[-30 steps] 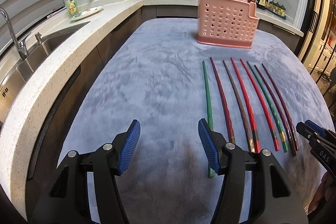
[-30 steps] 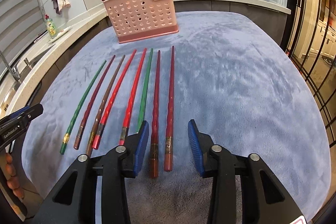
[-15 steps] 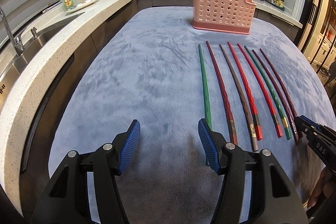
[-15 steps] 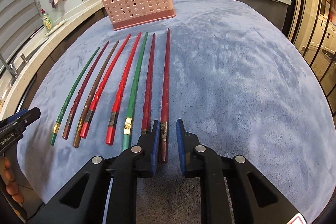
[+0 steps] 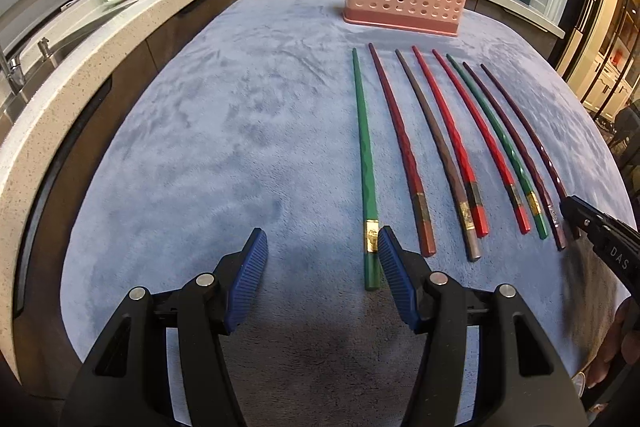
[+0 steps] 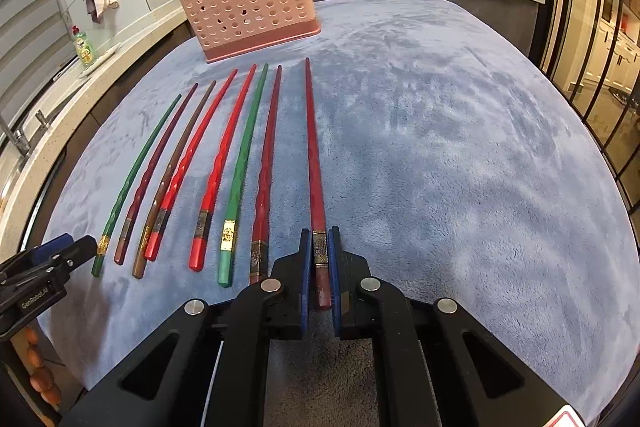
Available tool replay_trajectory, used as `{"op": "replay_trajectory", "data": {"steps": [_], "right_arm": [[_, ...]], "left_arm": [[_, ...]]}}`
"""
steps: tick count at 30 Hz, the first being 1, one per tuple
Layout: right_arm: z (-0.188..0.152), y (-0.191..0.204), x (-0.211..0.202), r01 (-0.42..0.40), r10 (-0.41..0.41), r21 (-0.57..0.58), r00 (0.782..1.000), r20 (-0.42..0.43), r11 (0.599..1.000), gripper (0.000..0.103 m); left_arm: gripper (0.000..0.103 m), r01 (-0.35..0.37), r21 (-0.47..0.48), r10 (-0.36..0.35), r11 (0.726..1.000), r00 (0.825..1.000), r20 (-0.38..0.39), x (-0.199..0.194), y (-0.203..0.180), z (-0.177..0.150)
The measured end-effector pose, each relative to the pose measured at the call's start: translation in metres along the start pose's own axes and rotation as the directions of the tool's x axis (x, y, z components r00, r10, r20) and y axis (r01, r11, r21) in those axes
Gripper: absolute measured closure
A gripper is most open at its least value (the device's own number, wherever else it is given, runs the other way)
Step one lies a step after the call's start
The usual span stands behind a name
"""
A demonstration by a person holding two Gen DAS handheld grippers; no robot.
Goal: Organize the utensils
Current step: 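Grasp a dark red chopstick with the right tool while the left tool grasps the green chopstick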
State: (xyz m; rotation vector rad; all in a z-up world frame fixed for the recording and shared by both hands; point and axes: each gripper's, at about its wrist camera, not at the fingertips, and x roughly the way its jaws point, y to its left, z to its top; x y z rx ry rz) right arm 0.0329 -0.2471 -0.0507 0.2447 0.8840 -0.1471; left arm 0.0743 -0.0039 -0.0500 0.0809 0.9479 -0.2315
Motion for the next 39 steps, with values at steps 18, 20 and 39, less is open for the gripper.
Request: {"op": "replay_trajectory", "data": {"steps": [18, 20, 39], "right_arm": [[-0.002, 0.000, 0.000, 0.001, -0.001, 0.001, 1.000, 0.001, 1.000, 0.096], [-0.002, 0.000, 0.000, 0.002, -0.002, -0.001, 1.000, 0.001, 1.000, 0.096], [0.014, -0.005, -0.035, -0.010, 0.008, 0.023, 0.998, 0.070, 1.000, 0.096]], "left_arm": [[0.079, 0.003, -0.005, -0.003, 1.000, 1.000, -0.011, 0.012, -0.001, 0.000], [0.085, 0.006, -0.008, -0.006, 1.000, 1.000, -0.013, 0.012, 0.000, 0.001], [0.095, 0.032, -0.050, -0.031, 0.998, 0.999, 0.008, -0.011, 0.015, 0.016]]}}
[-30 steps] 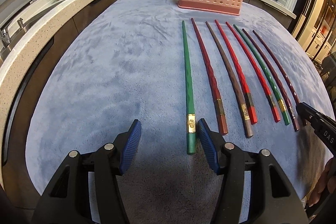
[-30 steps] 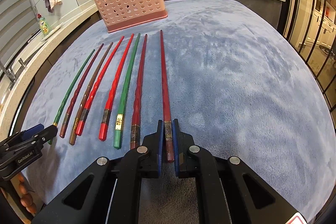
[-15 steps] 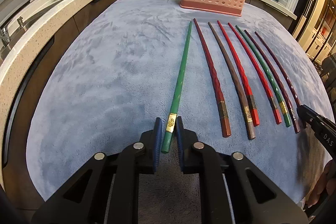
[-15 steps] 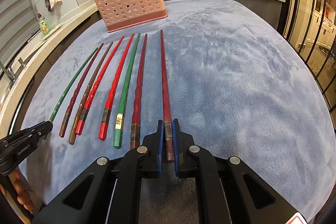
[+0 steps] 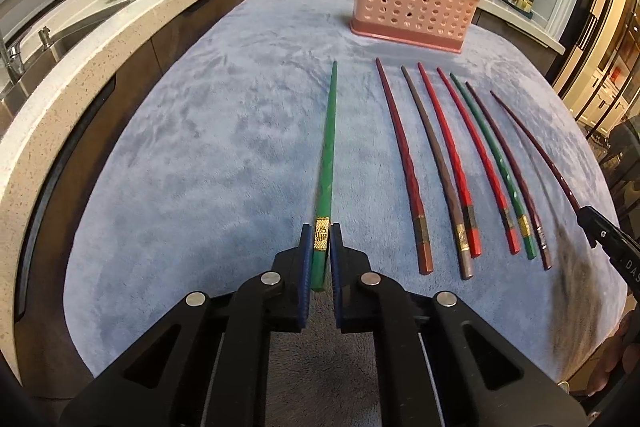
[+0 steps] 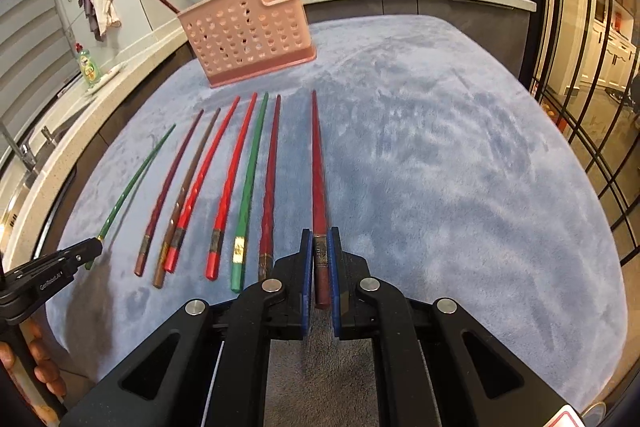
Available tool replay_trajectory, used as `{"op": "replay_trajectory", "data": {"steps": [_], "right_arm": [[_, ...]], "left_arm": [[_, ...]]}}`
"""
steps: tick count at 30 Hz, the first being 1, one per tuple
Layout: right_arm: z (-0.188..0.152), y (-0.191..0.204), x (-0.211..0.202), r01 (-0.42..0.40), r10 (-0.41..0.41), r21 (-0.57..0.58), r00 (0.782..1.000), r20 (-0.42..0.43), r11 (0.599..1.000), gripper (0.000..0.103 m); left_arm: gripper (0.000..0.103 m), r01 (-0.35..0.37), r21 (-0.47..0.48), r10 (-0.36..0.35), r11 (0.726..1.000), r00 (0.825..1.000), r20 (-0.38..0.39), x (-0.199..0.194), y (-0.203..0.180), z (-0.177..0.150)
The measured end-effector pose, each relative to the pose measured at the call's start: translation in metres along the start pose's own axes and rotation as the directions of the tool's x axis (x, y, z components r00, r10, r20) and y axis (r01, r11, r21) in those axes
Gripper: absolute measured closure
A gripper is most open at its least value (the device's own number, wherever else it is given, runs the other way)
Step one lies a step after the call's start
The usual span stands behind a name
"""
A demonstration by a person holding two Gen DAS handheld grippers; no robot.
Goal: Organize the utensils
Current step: 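Lift both held chopsticks and carry them over the pink basket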
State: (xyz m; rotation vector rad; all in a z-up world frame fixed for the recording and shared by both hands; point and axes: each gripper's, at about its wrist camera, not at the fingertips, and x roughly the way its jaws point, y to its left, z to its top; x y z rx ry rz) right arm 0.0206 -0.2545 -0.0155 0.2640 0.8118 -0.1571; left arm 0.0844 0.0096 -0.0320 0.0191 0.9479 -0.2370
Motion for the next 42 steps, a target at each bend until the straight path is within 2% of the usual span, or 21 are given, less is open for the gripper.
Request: {"op": "replay_trajectory", "data": {"steps": [8, 18, 25, 36, 42], "right_arm": [[0.031, -0.001, -0.032, -0.028, 0.027, 0.011, 0.995, 0.095, 1.000, 0.096], [0.076, -0.003, -0.061, -0.057, 0.051, 0.025, 0.977, 0.208, 0.998, 0.096], [0.105, -0.001, -0.070, -0.077, 0.067, 0.026, 0.961, 0.269, 0.997, 0.096], [0.156, 0.008, -0.080, -0.110, 0.100, 0.010, 0.933, 0.346, 0.994, 0.096], [0.198, 0.016, -0.089, -0.167, 0.150, 0.007, 0.903, 0.402, 0.986, 0.096]], "left_arm": [[0.095, 0.032, -0.029, -0.030, 0.999, 0.998, 0.060, -0.029, 0.005, 0.023], [0.096, 0.076, -0.051, -0.068, 0.996, 0.987, 0.144, -0.064, 0.009, 0.065], [0.096, 0.099, -0.053, -0.086, 0.994, 0.974, 0.211, -0.083, 0.007, 0.106], [0.096, 0.117, -0.024, -0.106, 0.993, 0.956, 0.274, -0.094, -0.008, 0.168], [0.096, 0.146, 0.002, -0.138, 0.989, 0.931, 0.339, -0.113, -0.018, 0.208]]}}
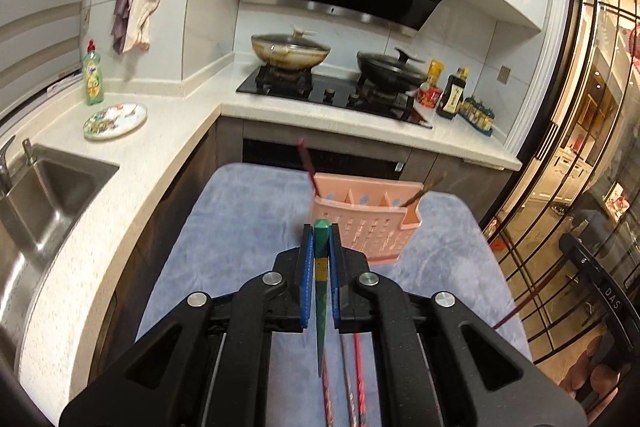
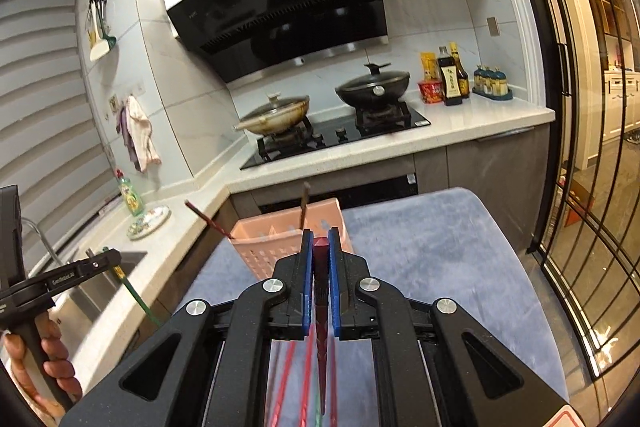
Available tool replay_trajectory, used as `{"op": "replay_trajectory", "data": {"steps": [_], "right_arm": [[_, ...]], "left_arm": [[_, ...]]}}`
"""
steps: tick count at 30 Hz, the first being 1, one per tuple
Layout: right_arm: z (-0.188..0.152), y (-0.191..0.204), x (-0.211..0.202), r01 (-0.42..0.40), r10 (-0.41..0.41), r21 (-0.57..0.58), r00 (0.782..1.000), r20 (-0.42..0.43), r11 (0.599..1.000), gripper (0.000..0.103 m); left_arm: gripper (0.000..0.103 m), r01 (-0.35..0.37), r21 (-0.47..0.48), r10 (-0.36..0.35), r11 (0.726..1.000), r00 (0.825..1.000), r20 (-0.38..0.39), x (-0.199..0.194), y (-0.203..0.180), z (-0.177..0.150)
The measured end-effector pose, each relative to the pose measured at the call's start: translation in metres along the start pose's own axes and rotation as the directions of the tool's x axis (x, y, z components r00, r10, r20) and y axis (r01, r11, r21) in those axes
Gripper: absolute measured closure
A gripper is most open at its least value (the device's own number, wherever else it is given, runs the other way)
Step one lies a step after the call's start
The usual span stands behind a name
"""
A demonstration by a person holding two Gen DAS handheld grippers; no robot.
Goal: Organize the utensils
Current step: 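Lift both held chopsticks and carry them over the pink basket, then lower both chopsticks into the pink basket and open both tools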
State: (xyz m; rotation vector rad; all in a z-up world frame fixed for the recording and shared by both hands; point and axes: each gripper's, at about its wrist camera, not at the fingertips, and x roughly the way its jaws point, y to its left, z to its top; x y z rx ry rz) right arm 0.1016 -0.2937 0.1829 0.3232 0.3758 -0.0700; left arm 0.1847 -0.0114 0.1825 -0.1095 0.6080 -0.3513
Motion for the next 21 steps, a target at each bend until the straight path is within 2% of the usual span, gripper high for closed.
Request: {"op": "replay_trajectory", "data": {"steps": [6, 14, 18, 21], "right_arm": [[0.054, 0.017, 0.020, -0.053, 0.052, 0.013, 0.995, 0.084, 0.998, 0.096], [0.123, 0.045, 0.071, -0.076, 0.074, 0.006, 0.983, 0.166, 0.997, 0.096], [0.135, 0.047, 0.099, -0.063, 0.061, 0.009, 0.984, 0.168, 0.998, 0.096], [0.133, 0.044, 0.123, -0.047, 0.045, 0.012, 0.988, 0.148, 0.999, 0.096]], "left_arm": [[0.096, 0.020, 0.013, -0.021, 1.000, 0.993, 0.117, -0.003, -0.017, 0.055], [0.096, 0.013, 0.014, -0.016, 1.000, 0.968, 0.250, 0.018, -0.031, 0.122], [0.096, 0.009, 0.015, -0.013, 1.000, 0.963, 0.270, 0.039, -0.032, 0.138], [0.096, 0.009, 0.011, -0.012, 1.000, 0.967, 0.255, 0.060, -0.030, 0.140]]}}
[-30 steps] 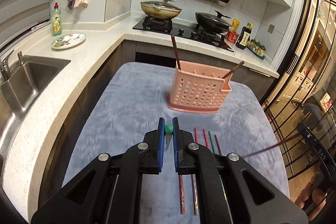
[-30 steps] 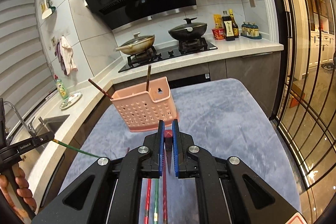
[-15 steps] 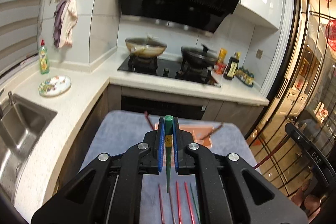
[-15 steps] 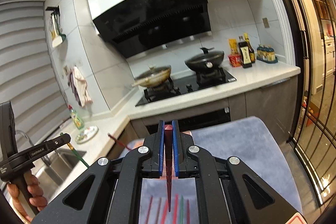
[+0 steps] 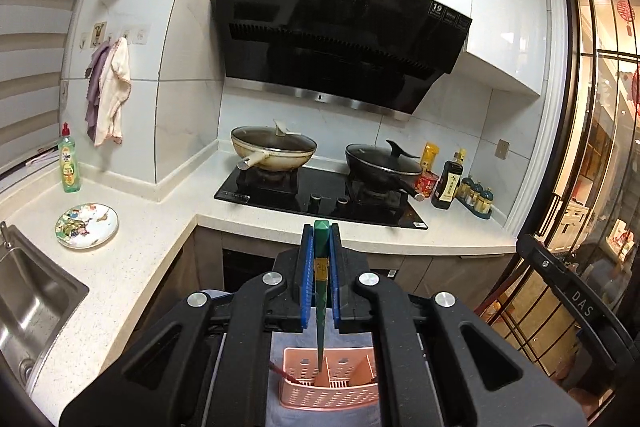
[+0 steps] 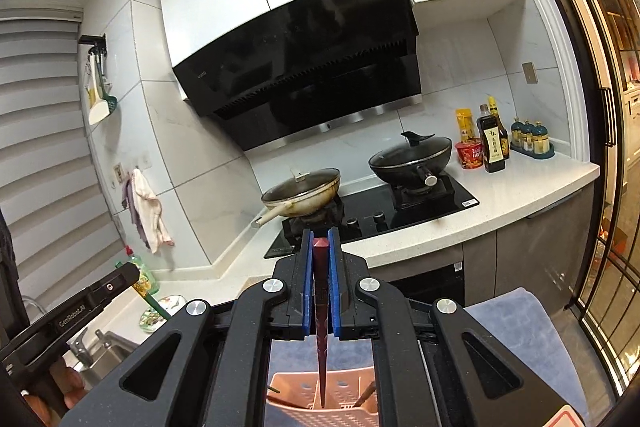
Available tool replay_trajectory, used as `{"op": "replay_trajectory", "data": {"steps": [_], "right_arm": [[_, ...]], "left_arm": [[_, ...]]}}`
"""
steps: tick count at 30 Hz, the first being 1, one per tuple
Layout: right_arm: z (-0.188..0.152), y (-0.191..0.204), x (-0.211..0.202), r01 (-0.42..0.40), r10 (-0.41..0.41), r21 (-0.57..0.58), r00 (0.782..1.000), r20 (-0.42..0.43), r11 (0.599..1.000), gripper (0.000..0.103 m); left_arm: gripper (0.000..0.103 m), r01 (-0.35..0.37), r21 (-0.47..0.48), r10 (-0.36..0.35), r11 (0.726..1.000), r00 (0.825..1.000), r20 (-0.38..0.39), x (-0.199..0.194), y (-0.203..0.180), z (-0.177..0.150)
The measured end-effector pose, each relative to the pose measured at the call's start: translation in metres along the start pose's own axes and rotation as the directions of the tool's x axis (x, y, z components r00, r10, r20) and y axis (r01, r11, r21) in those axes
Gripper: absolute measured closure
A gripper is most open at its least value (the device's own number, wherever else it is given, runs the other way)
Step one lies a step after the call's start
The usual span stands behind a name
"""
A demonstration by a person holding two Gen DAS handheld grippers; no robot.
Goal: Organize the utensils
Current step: 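Lower both chopsticks into the pink basket and open both tools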
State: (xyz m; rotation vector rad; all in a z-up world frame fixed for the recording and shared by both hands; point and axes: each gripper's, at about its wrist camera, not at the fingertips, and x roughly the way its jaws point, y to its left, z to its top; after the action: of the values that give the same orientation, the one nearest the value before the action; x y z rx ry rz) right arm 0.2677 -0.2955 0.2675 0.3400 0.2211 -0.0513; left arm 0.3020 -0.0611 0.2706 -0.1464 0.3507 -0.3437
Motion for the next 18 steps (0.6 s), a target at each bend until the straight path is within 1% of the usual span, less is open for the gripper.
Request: {"op": "replay_trajectory", "data": {"steps": [2, 8, 13, 18], "right_arm": [[-0.010, -0.006, 0.015, 0.011, -0.011, 0.002, 1.000, -0.027, 1.000, 0.096], [-0.042, -0.019, 0.043, 0.037, -0.037, -0.004, 0.994, -0.099, 0.999, 0.096], [-0.065, -0.026, 0.058, 0.050, -0.050, -0.005, 0.988, -0.149, 0.999, 0.096], [-0.078, -0.029, 0.063, 0.059, -0.061, -0.013, 0.982, -0.178, 0.998, 0.095]], "left_arm": [[0.096, 0.007, -0.008, -0.007, 1.000, 1.000, -0.021, 0.013, 0.002, -0.009], [0.096, -0.011, -0.010, 0.009, 1.000, 0.994, -0.105, 0.049, 0.012, -0.040], [0.096, -0.020, -0.015, 0.018, 1.000, 0.988, -0.154, 0.064, 0.018, -0.061], [0.095, -0.022, -0.008, 0.020, 1.000, 0.986, -0.167, 0.068, 0.017, -0.070]]}}
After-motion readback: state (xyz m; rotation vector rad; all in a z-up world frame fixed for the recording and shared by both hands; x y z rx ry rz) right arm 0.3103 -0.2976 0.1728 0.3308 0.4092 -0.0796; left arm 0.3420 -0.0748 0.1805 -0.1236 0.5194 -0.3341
